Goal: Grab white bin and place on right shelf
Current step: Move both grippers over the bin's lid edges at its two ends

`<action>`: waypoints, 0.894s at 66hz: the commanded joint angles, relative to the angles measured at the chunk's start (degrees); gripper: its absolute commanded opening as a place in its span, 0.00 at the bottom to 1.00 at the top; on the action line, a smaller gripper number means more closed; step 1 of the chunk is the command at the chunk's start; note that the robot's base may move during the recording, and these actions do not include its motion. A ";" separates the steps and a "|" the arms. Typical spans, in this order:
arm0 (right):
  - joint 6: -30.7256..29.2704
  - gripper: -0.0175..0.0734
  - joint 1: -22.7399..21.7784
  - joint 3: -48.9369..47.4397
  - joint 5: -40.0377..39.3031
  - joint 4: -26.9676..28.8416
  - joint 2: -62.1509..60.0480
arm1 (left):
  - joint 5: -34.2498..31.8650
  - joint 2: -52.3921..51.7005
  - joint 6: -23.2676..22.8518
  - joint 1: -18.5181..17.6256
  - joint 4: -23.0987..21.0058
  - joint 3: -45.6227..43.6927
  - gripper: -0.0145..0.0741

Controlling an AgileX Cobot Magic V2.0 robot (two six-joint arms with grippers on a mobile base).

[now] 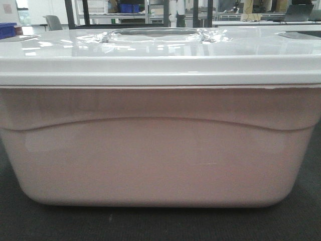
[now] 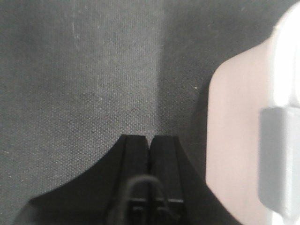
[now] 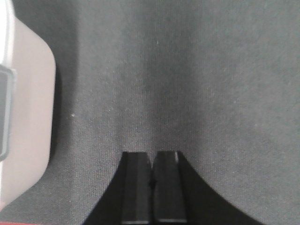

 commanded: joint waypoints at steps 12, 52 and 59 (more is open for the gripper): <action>-0.64 0.22 -0.16 -2.09 -1.37 0.75 4.91 | -1.14 3.91 0.06 -0.39 -1.96 -1.84 0.02; -0.64 0.67 -0.16 -2.04 -2.98 2.20 7.72 | -1.79 5.69 5.20 -0.39 -2.06 -1.84 0.37; -0.64 0.87 -0.16 -2.04 -2.91 2.20 7.99 | -1.79 5.69 5.20 -0.39 -2.06 -1.84 0.59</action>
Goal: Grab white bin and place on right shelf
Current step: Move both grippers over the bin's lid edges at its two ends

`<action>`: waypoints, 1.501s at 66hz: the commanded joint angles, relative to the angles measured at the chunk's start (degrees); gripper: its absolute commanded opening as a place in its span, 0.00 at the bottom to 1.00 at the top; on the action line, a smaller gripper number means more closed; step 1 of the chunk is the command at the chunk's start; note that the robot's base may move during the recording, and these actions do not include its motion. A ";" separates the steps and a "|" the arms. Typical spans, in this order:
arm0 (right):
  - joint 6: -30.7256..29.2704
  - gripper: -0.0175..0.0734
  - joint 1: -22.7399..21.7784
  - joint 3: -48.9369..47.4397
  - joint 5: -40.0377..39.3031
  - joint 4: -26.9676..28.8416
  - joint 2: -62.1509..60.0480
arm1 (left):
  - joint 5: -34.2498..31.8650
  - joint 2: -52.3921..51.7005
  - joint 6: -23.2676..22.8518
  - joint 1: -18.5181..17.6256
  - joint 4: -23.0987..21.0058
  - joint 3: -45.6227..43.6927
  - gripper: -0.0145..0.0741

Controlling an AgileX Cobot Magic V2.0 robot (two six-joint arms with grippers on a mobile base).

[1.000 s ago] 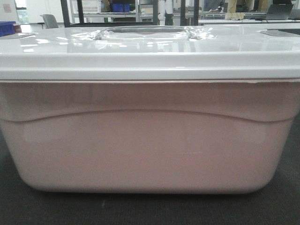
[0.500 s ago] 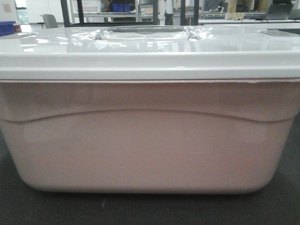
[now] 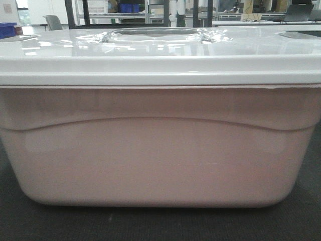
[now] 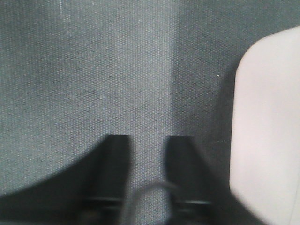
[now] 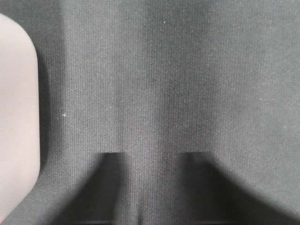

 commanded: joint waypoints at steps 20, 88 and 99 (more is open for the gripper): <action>-0.64 0.85 -0.16 -2.04 -1.63 0.74 -0.97 | -1.80 -1.73 0.25 -0.39 -2.04 -1.84 0.72; -22.15 0.85 -15.10 -7.91 9.24 41.78 1.32 | 13.18 -1.61 20.91 12.60 -46.06 -9.45 0.72; -29.37 0.85 -16.86 0.41 9.62 51.01 1.32 | 14.07 -1.61 29.05 14.26 -56.01 2.37 0.72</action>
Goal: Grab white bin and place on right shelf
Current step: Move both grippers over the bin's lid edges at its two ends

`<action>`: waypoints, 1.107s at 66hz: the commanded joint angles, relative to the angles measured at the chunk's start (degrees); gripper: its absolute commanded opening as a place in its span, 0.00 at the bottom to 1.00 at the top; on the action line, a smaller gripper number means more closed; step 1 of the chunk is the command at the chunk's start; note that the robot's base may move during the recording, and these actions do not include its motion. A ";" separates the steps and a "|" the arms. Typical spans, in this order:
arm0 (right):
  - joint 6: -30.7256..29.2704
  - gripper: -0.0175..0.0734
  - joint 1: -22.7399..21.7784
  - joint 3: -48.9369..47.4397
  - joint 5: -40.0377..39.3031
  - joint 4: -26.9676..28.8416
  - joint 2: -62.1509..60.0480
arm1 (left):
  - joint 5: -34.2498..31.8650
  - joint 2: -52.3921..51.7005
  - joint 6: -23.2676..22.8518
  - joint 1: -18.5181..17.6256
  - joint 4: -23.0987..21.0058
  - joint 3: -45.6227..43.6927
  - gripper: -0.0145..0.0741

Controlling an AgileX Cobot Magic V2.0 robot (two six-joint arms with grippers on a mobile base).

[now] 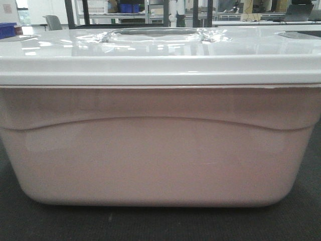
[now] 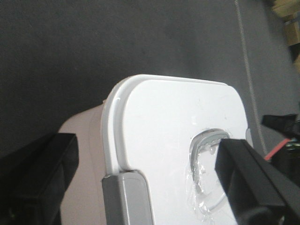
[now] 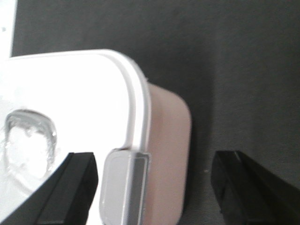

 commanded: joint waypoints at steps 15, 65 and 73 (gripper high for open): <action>-8.12 0.85 -0.39 8.86 6.26 12.64 -1.38 | 5.56 -1.61 7.78 0.24 -9.98 10.66 0.72; -10.24 0.85 4.33 12.34 5.33 15.41 -1.38 | 2.17 -1.61 7.40 -6.96 -5.43 11.96 0.72; -10.24 0.85 4.33 12.79 4.73 15.61 -1.38 | 3.07 -1.61 7.40 -7.11 -5.43 11.96 0.72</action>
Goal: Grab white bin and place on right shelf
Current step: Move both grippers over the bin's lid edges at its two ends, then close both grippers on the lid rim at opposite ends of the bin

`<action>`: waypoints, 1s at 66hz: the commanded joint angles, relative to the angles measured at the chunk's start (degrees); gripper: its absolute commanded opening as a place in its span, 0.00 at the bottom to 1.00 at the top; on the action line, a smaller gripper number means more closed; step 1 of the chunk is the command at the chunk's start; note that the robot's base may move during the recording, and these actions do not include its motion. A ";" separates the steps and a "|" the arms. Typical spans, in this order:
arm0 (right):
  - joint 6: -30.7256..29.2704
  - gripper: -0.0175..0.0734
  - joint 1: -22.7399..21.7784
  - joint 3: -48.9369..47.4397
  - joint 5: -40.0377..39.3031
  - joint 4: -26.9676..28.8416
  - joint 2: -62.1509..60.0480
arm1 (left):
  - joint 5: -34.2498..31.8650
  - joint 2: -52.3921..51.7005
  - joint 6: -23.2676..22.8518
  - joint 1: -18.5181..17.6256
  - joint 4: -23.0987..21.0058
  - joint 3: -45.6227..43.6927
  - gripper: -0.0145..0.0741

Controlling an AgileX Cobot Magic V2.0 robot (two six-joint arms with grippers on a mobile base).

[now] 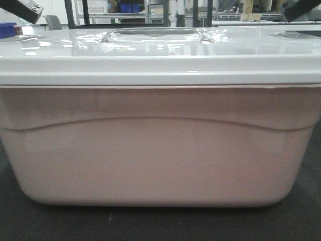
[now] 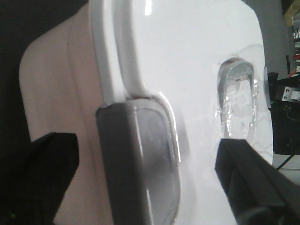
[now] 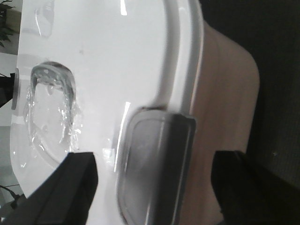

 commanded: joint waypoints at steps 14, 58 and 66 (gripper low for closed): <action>-0.88 0.85 0.08 -1.09 4.06 6.42 -1.38 | 3.99 -1.61 0.02 -0.46 -3.85 -1.26 0.72; -0.54 0.85 3.60 -1.09 2.18 7.75 0.26 | 4.50 -1.61 -0.01 -0.46 -3.96 -1.26 0.72; -0.54 0.85 3.60 -1.09 2.18 7.59 0.26 | 4.50 -1.61 -0.01 -0.46 -3.96 -1.26 0.72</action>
